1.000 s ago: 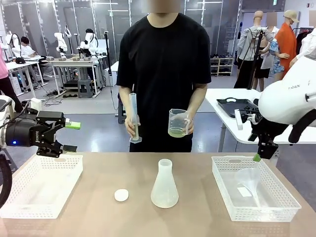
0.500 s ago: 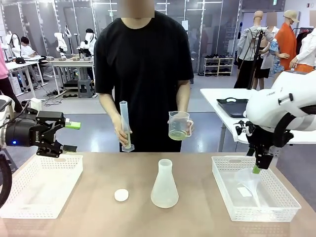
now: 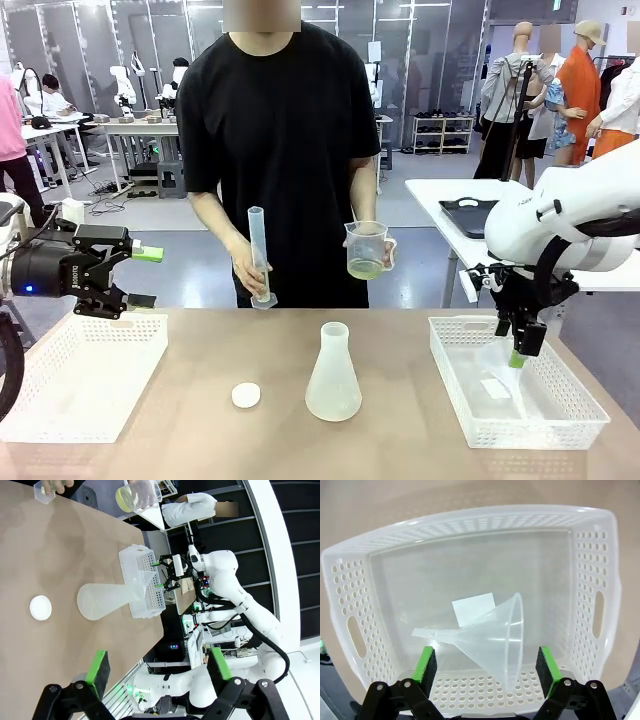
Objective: Prepare the solutions needed for the experiment.
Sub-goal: Pick up the Plastic Funnel and insert it into the Big flask.
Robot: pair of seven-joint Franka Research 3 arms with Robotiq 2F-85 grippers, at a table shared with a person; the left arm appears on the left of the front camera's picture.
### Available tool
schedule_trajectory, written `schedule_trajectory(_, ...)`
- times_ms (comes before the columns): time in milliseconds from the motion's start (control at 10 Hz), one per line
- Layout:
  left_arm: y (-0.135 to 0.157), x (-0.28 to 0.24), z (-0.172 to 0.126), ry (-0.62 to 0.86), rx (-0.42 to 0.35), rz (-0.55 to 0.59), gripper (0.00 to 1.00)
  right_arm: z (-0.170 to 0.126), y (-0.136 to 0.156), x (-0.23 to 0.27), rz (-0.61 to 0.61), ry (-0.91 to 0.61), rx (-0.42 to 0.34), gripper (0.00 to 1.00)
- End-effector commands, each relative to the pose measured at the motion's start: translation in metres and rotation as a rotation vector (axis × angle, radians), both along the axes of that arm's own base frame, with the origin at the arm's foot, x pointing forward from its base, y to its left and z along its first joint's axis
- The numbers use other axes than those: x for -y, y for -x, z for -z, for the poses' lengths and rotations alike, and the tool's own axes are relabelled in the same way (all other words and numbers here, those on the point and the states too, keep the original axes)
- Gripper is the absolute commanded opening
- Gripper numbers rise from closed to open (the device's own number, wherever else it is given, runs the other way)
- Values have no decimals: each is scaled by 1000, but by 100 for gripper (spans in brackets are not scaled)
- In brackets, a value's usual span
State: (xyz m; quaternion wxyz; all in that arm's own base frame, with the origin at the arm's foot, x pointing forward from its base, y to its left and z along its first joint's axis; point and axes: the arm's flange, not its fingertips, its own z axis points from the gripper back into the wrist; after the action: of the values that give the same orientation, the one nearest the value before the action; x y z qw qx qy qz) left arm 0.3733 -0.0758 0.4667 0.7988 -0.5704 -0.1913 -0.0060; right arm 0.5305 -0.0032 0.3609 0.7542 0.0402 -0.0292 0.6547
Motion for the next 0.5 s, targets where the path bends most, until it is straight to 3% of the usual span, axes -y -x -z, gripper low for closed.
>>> schedule_trajectory(0, 0, 3, -3, 29, -4, -3, 100, 7, -14, 6, -40, -26, -42, 100)
schedule_trajectory(200, 0, 3, -3, 29, -4, -3, 100, 14, -18, 9, -44, -29, -68, 100)
schedule_trajectory(300, 0, 3, -3, 29, -4, -3, 100, 13, -19, 10, -41, -24, -69, 84)
schedule_trajectory(400, 0, 3, -3, 29, -4, -3, 100, 12, -19, 10, -48, -20, -72, 80)
